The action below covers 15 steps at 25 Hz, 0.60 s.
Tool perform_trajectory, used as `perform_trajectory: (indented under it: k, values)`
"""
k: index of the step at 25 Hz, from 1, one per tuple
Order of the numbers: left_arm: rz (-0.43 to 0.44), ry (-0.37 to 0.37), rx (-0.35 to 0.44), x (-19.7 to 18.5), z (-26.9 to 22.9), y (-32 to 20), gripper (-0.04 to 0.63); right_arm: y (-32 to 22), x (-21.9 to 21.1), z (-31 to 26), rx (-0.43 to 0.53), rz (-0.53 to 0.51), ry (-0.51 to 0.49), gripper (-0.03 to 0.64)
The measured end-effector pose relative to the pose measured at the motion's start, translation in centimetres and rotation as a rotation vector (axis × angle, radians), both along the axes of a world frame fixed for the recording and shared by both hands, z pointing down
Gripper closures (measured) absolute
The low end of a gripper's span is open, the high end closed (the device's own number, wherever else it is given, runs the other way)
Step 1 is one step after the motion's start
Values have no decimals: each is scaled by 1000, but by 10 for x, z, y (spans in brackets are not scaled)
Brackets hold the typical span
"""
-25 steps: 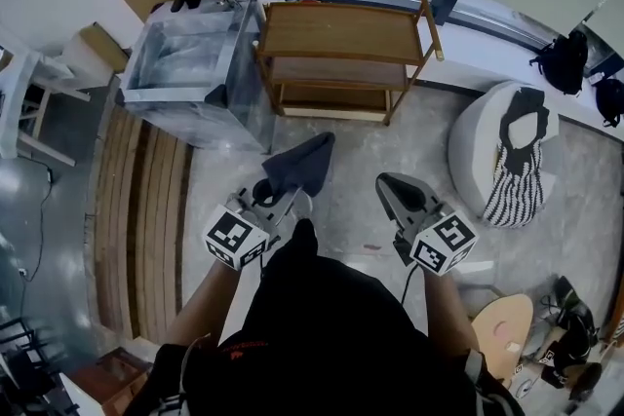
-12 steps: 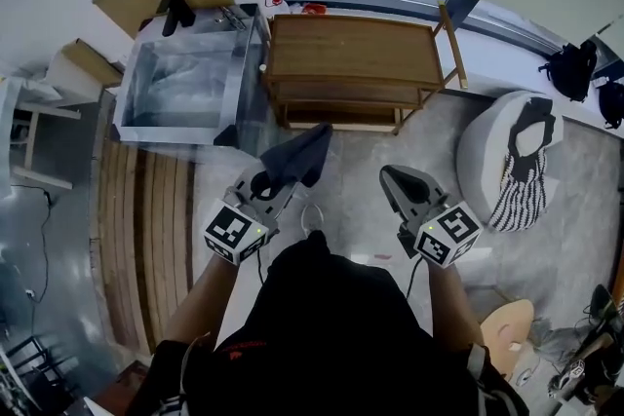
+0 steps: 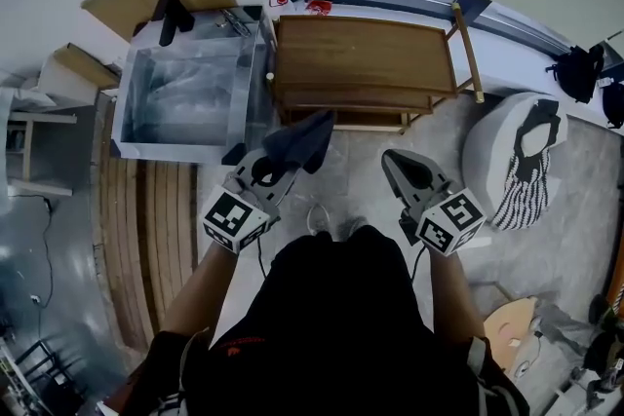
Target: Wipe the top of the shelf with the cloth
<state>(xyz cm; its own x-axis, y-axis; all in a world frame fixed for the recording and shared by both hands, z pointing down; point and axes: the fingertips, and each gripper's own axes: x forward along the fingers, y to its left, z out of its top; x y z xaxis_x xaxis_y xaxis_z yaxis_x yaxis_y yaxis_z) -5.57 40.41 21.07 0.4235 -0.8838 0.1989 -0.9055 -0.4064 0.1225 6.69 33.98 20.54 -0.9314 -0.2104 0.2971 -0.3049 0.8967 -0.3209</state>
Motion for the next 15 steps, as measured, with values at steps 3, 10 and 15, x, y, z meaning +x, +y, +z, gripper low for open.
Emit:
perform_trajectory:
  k: [3, 10, 15]
  values:
    - [-5, 11, -8, -7, 6, -10, 557, -8, -10, 3, -1, -12, -1, 611]
    - [-28, 18, -45, -24, 25, -47, 557, -48, -31, 16, -20, -29, -1, 611]
    - [-70, 7, -73, -43, 37, -87, 558, -99, -46, 23, -26, -55, -6, 611]
